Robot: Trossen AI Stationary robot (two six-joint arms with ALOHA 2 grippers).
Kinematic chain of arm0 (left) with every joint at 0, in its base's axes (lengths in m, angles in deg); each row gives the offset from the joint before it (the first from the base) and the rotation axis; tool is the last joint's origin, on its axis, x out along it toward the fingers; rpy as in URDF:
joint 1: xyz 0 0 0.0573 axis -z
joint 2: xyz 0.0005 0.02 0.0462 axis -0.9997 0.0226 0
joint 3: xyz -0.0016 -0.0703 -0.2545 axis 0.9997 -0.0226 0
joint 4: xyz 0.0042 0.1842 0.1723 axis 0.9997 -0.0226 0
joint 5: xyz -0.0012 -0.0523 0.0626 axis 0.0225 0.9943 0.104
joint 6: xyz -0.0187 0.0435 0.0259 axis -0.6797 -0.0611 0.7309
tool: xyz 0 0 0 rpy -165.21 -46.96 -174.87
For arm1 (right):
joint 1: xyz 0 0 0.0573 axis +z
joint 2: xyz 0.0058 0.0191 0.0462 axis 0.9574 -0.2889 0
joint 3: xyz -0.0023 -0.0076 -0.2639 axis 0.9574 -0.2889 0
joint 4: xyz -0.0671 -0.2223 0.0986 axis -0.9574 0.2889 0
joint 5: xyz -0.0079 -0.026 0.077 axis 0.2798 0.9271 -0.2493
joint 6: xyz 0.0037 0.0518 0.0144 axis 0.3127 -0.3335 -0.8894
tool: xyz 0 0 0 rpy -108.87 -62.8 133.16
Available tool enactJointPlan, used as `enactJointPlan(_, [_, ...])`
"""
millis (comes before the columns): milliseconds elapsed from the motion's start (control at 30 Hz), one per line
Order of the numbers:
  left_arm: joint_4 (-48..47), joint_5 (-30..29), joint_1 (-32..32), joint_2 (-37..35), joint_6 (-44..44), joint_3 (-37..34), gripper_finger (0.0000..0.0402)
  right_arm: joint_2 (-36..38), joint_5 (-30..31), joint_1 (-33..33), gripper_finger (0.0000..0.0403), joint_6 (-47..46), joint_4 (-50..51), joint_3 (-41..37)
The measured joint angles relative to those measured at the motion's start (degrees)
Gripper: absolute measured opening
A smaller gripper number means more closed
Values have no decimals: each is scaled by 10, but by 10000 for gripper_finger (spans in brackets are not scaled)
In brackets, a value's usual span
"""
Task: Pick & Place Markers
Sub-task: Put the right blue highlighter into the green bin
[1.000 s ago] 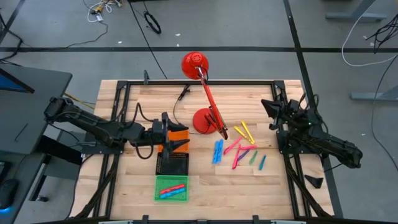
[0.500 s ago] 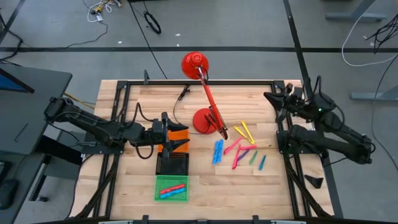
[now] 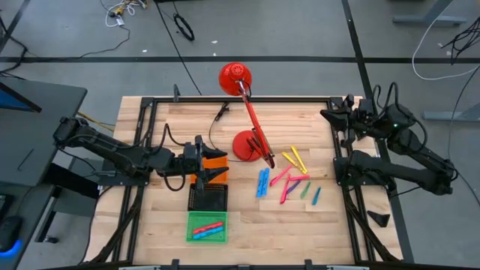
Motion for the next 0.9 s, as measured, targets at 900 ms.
enactJointPlan(900, [1, 0, -1, 0, -45, 0, 236, -151, 61, 7, 181, -312, 480, 221])
